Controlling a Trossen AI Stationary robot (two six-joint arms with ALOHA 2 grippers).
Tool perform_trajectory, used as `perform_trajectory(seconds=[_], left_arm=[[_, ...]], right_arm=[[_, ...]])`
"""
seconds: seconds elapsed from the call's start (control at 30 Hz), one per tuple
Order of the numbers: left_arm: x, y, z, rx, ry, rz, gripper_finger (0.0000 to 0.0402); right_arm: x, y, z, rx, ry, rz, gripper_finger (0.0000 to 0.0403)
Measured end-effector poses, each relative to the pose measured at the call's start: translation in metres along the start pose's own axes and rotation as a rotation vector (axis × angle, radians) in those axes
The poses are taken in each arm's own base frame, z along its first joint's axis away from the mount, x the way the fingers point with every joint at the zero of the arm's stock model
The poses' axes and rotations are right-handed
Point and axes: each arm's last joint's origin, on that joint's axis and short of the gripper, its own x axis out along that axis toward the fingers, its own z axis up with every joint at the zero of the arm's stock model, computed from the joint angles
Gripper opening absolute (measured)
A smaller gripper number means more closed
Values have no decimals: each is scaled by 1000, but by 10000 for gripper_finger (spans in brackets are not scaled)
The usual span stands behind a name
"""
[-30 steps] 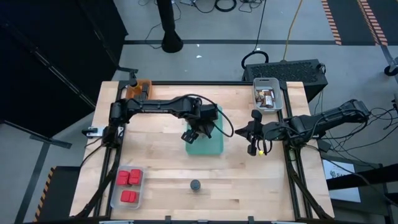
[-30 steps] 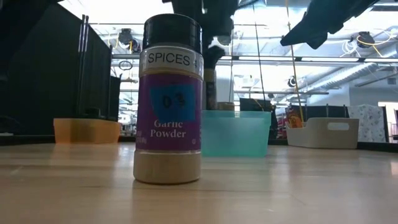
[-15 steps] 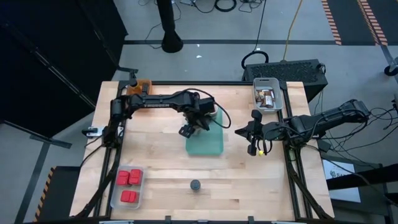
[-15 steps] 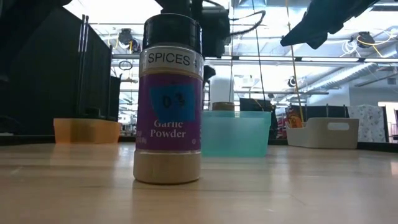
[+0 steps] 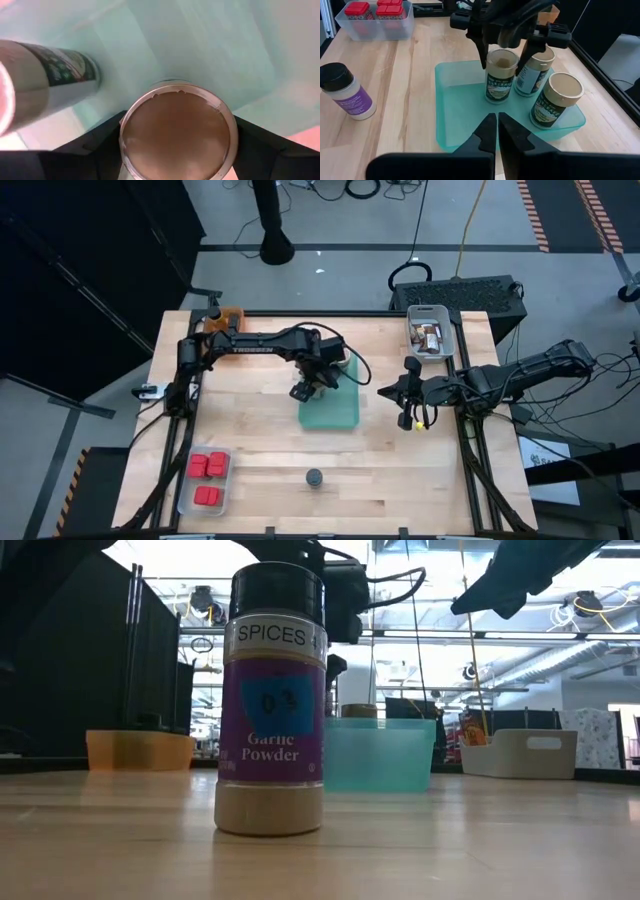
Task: Sort spices by type
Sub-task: Put the brown seasoning bottle into the green bin
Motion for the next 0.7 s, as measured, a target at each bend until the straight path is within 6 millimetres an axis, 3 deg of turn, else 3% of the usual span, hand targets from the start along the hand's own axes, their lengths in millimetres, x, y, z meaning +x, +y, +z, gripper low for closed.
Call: perform_trajectory(seconds=[0.17,0.33,0.7], left_arm=[[0,1,1,-7,-14,12,337],[0,1,1,-33,-5,21,347],[-45,0,16,-39,61,173,350]], right_arm=[[0,0,0,0,0,0,0],[0,0,0,0,0,0,0],[0,0,1,4,-6,-6,0]])
